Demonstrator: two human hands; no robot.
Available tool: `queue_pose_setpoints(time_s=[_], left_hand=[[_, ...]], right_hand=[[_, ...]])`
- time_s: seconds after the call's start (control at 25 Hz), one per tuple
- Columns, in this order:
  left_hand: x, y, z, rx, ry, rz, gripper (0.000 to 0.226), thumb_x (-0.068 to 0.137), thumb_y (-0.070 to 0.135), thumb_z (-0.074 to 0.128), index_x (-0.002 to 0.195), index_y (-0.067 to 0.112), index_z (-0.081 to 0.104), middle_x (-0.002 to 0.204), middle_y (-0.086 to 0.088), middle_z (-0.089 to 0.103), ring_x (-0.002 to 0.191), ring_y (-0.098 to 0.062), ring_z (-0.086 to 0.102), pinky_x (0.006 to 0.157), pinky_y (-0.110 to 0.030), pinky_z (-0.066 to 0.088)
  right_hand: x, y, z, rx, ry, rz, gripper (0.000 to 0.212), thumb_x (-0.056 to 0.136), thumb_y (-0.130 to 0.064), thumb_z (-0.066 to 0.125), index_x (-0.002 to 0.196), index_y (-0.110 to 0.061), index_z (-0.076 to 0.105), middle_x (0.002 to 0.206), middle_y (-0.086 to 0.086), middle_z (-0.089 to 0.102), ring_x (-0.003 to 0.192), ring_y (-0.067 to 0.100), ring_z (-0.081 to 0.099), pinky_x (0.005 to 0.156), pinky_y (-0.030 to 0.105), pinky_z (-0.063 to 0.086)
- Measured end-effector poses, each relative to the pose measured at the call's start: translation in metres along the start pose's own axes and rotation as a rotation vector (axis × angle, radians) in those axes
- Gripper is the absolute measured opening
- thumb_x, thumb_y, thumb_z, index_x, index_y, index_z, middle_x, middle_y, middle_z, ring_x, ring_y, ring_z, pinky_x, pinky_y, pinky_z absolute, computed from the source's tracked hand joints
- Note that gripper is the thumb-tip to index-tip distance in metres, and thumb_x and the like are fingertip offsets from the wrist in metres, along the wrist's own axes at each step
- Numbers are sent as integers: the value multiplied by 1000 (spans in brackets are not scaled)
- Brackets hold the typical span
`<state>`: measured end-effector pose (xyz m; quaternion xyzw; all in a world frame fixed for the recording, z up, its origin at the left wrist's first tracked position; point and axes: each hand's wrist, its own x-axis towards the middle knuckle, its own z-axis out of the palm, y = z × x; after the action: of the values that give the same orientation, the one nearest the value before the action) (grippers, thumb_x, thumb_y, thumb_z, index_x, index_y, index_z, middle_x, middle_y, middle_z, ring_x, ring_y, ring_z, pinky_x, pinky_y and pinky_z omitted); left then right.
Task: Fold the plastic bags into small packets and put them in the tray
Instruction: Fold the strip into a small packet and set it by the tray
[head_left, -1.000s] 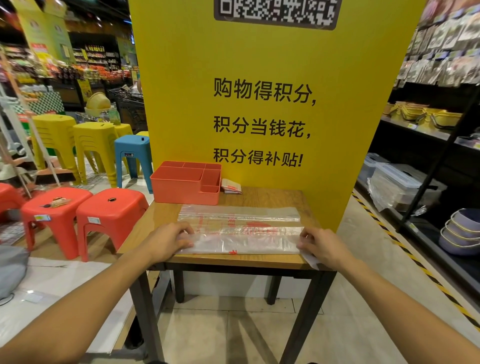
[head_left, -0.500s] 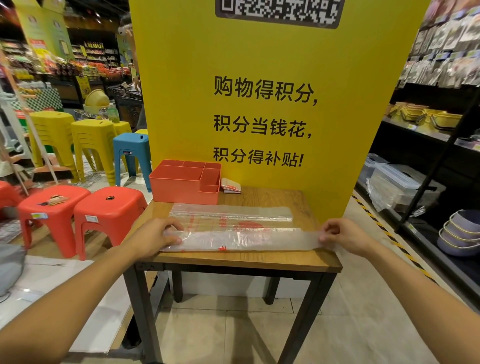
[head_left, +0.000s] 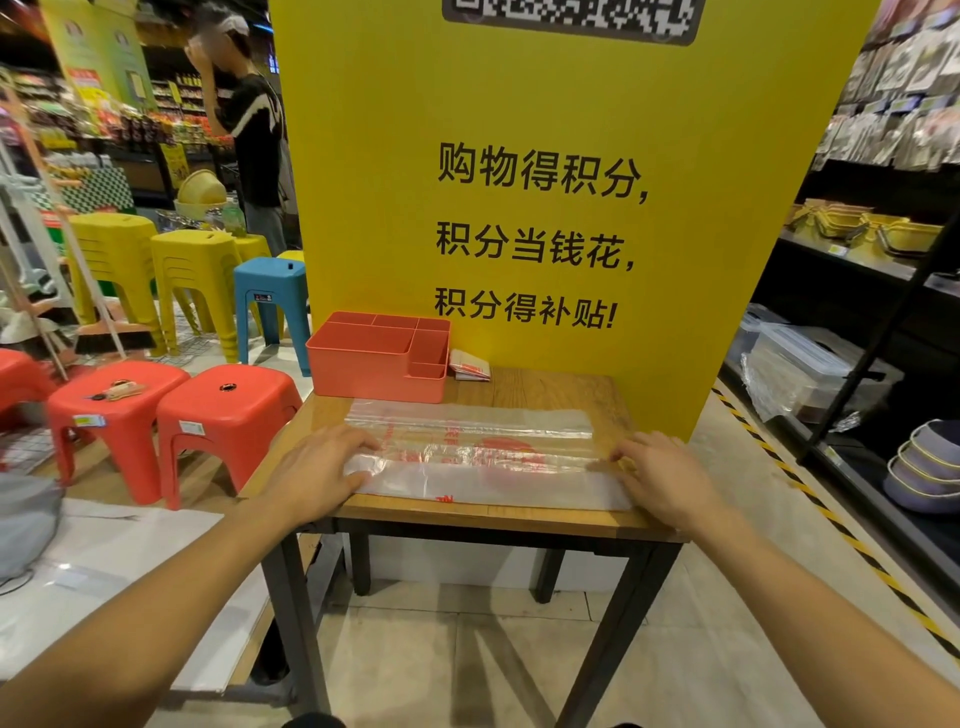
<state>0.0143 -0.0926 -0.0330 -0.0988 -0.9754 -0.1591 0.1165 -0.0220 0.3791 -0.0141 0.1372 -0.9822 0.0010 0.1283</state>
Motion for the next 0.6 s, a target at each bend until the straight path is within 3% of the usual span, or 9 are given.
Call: queue_pose_setpoints(time_s=[0.2,0.4,0.48,0.6], left_hand=[[-3,16,16,122,93,293,34,88,19,77,118,34,73,122,11,63,117,-13,55,96,-33,46],[1,19,21,173,55,197,28,97,33,65,124,36,69,118,14,67,117,-11,57,101,-30,47],[0,20,23,176,70,158,25,97,34,64,121,37,69,117,13,67,116,-12,57,98,-30,48],[-4,25,22,189,64,107,25,98,30,62,122,34,69,122,11,66,117,-13,58,94,-31,51]], right_hand=[[-16,-56,16,126,206,-318,24,98,-31,66,120,-25,72,125,-7,69,116,15,62,95,35,52],[-25,-104,29,114,345,-323,46,94,-17,73,138,-16,60,141,4,62,128,22,57,106,39,51],[-25,-117,35,127,311,-384,43,99,-20,66,142,-17,59,146,3,60,134,22,55,114,40,46],[-26,-135,46,166,109,-423,52,110,-43,37,155,-19,45,161,1,43,150,18,38,127,40,27]])
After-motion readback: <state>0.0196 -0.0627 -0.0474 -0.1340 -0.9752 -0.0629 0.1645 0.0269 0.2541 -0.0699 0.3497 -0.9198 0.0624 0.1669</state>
